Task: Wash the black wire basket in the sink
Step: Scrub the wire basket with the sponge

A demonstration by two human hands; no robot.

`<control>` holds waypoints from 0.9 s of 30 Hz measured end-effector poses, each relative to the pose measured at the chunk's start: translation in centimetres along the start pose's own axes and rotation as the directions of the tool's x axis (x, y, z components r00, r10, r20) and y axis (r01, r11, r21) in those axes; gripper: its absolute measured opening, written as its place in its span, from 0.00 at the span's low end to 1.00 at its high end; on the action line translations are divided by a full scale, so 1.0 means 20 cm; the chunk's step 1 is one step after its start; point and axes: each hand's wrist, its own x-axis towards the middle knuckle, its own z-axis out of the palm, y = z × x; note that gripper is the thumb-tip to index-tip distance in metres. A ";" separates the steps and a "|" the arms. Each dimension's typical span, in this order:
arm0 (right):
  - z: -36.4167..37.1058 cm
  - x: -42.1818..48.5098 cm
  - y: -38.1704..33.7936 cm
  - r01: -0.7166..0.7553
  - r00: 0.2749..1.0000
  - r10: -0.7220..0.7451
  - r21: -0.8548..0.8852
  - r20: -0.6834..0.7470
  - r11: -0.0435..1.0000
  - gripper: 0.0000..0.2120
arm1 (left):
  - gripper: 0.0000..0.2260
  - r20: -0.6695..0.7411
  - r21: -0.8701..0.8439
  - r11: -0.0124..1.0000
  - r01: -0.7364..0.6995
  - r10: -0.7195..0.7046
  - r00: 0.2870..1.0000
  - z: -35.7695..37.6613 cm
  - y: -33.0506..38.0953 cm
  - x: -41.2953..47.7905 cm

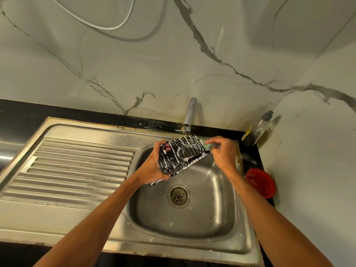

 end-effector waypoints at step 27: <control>0.14 -0.13 -0.10 -0.411 0.869 0.482 0.704 0.111 0.579 0.12 | 0.46 -0.108 0.067 0.982 0.179 -0.171 0.979 0.08 0.06 -0.02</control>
